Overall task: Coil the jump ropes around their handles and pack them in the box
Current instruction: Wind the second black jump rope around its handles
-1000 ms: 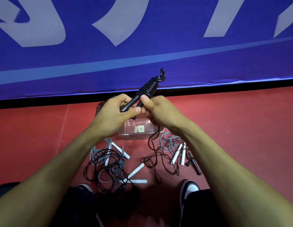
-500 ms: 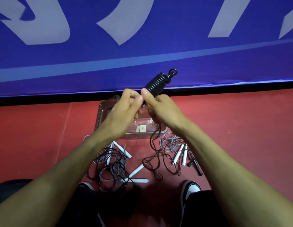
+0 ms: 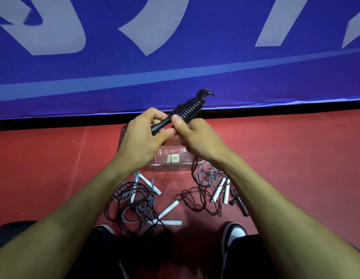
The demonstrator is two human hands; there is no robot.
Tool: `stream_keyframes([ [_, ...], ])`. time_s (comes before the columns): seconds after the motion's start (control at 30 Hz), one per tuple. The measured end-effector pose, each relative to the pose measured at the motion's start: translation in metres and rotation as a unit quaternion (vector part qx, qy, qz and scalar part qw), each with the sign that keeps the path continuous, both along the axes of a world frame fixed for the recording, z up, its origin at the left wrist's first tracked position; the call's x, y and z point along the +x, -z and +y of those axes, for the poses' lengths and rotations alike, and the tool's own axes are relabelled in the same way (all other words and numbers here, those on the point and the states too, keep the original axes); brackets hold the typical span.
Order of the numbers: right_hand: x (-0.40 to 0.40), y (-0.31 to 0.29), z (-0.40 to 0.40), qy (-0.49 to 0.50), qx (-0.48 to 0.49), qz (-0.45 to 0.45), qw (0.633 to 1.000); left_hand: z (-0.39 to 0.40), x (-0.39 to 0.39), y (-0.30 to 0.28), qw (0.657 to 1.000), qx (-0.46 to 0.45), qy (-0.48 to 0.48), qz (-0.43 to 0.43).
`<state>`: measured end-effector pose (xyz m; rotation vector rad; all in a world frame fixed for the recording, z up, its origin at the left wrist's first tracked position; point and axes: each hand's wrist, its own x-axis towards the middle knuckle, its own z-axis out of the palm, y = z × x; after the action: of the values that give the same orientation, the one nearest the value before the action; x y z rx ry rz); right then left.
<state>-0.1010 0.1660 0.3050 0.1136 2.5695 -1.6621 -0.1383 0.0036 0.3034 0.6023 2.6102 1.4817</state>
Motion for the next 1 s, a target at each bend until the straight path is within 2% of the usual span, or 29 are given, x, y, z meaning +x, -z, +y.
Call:
stream_keyframes([
  [0.17,0.002,-0.004,0.0,-0.048,-0.032,-0.001,0.998,-0.004,-0.004,-0.003,0.987,0.053,0.053,-0.144],
  [0.23,0.004,-0.007,0.0,-0.051,0.007,-0.016,0.999,-0.002,0.0,-0.002,0.978,0.082,0.076,-0.178],
  [0.37,0.01,-0.01,-0.006,-0.036,0.1,-0.021,0.994,0.0,0.005,0.0,0.996,0.015,0.046,-0.072],
  [0.5,0.01,-0.009,-0.01,-0.01,0.065,-0.017,0.998,0.006,0.012,0.0,0.998,-0.029,0.019,0.052],
  [0.57,0.007,-0.008,-0.009,0.013,0.028,-0.027,0.999,0.01,0.013,0.001,0.998,-0.035,0.038,0.031],
  [0.6,0.006,-0.008,-0.007,0.011,0.01,-0.033,0.999,0.012,0.012,0.001,0.999,-0.012,0.047,-0.013],
  [0.67,0.005,-0.01,-0.004,-0.008,-0.027,-0.037,0.999,0.013,0.009,0.002,0.986,0.1,0.051,-0.125],
  [0.73,0.005,-0.012,-0.003,-0.026,-0.049,-0.034,0.998,0.012,0.005,0.002,0.96,0.201,0.03,-0.194],
  [0.83,0.004,-0.011,-0.003,-0.026,-0.03,-0.034,0.999,0.01,0.005,0.001,0.954,0.224,0.011,-0.197],
  [0.93,0.005,-0.008,-0.001,-0.034,0.021,-0.088,0.995,0.006,0.005,0.003,0.96,0.22,0.013,-0.171],
  [1.0,0.006,-0.006,-0.002,-0.031,0.023,-0.092,0.995,0.002,0.001,0.004,0.978,0.173,0.014,-0.119],
])
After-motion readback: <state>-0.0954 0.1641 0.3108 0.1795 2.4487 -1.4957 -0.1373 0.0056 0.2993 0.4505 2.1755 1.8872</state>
